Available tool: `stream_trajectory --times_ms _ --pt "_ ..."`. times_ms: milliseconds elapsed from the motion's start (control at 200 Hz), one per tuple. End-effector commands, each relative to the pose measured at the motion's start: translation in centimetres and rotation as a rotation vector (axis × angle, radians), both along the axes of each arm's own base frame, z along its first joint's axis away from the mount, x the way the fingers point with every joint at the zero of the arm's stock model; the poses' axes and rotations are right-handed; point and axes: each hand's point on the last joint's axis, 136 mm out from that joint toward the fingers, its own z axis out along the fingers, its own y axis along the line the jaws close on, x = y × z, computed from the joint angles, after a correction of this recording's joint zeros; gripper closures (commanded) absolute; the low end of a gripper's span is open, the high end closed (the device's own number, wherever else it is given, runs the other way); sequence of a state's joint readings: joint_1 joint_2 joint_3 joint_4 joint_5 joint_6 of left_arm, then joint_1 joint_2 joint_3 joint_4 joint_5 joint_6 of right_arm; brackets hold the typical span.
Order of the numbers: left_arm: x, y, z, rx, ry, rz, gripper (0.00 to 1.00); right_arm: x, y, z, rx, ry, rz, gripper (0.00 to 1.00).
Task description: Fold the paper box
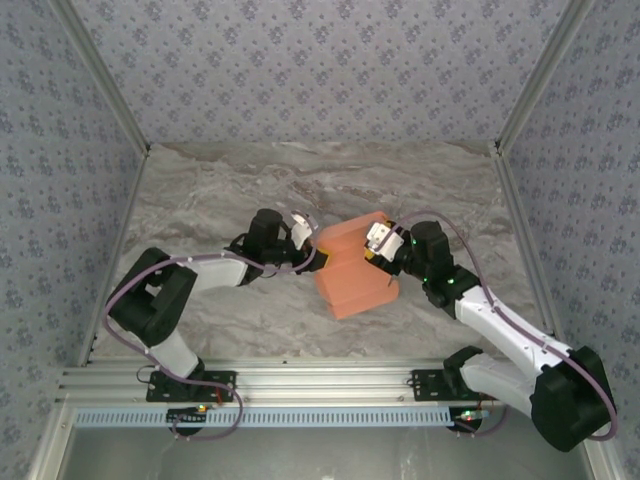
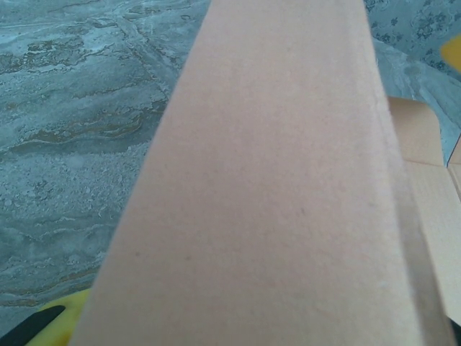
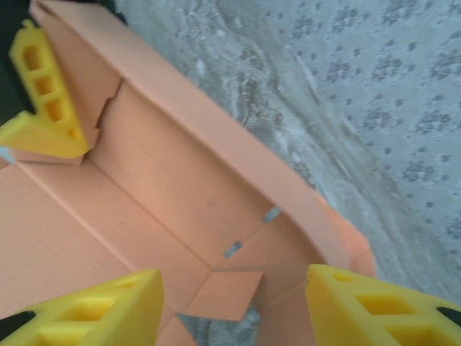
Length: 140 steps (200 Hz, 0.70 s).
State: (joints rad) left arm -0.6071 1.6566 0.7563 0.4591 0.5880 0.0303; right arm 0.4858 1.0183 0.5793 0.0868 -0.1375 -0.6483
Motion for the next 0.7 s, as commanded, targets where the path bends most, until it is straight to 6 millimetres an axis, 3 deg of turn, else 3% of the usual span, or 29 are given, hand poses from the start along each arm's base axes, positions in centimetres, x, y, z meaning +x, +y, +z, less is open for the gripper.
stream_trajectory --times_ms 0,365,695 --pt "-0.8 -0.2 0.8 0.001 -0.042 -0.036 0.79 0.6 -0.3 1.0 0.014 -0.062 -0.009 0.44" --pt "-1.0 -0.4 1.6 -0.011 -0.055 -0.033 0.79 1.3 0.1 -1.7 0.031 0.074 0.007 0.51" --pt "-0.6 -0.5 2.4 -0.04 -0.07 0.0 0.8 -1.0 2.7 -3.1 0.105 0.181 0.131 0.57"
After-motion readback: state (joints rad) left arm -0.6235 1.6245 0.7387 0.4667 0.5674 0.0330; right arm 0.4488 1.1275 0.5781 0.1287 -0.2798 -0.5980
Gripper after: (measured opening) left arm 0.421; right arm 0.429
